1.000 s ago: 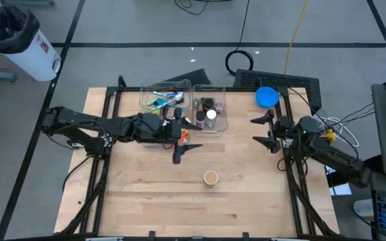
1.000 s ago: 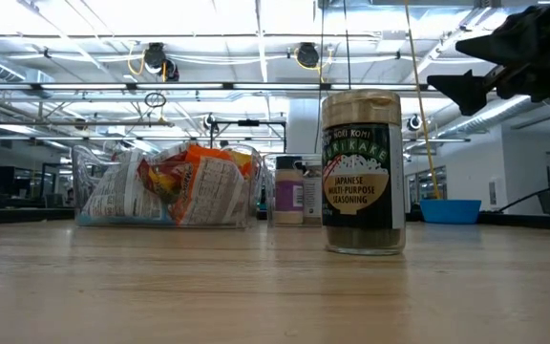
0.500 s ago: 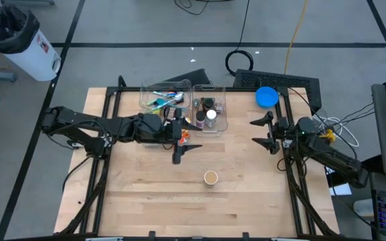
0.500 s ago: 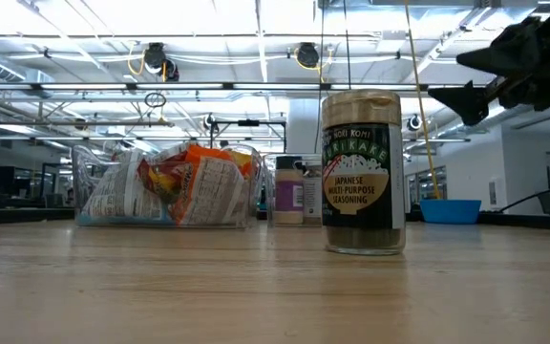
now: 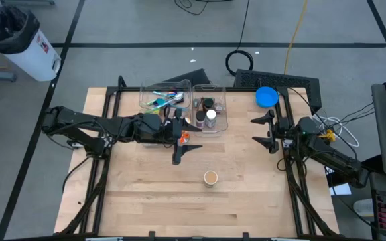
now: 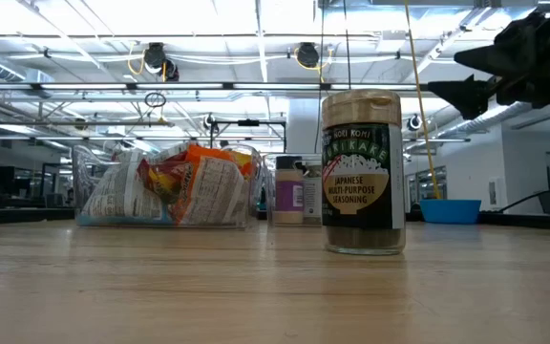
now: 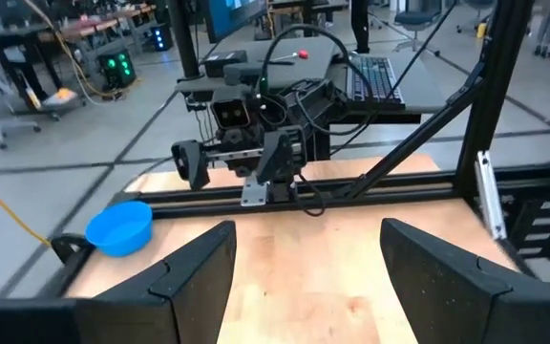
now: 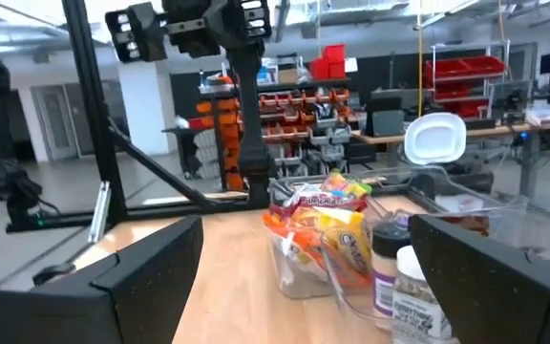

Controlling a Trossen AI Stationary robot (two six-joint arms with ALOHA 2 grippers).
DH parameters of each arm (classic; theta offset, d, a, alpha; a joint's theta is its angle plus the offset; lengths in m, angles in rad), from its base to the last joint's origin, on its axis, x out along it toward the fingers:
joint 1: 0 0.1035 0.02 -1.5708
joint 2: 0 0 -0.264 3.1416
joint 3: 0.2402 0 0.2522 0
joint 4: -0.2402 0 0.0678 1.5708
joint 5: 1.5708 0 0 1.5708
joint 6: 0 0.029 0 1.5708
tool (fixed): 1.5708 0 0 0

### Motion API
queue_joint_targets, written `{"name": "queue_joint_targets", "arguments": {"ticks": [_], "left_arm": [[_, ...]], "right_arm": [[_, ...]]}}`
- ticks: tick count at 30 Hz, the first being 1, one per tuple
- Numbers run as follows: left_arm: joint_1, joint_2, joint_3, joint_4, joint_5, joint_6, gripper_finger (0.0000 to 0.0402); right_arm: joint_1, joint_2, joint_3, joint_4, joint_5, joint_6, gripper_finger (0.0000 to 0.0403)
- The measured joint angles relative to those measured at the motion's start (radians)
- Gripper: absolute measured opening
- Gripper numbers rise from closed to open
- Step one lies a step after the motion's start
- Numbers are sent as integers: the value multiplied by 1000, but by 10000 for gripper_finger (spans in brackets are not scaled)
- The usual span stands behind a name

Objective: Pick & Place Food Item
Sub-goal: Put the gold seasoning bottle into the right transparent bin

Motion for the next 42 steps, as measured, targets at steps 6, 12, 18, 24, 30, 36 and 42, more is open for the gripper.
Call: {"name": "queue_joint_targets", "arguments": {"ticks": [6, 12, 18, 24, 30, 36, 42], "left_arm": [[-20, -1, 0, -11, 62, -94, 269], [-121, 14, 0, -16, 74, -29, 269], [-207, 73, 10, 23, 13, -23, 269], [-254, 248, 197, -146, -54, -77, 269], [-277, 496, 458, -383, -54, -95, 269], [-258, 599, 530, -487, -140, -122, 269], [-214, 612, 530, -559, -161, -274, 278]], "right_arm": [[0, 2, -1, -18, 2, -23, 366], [0, 2, -2, -16, -1, -23, 366], [0, 2, -3, -17, -1, -23, 366], [0, 4, -3, -16, -1, -23, 366], [0, 10, -3, -26, -1, -23, 366], [0, 10, -3, -26, -1, -23, 366], [0, 11, -3, -34, -1, -23, 366]]}}
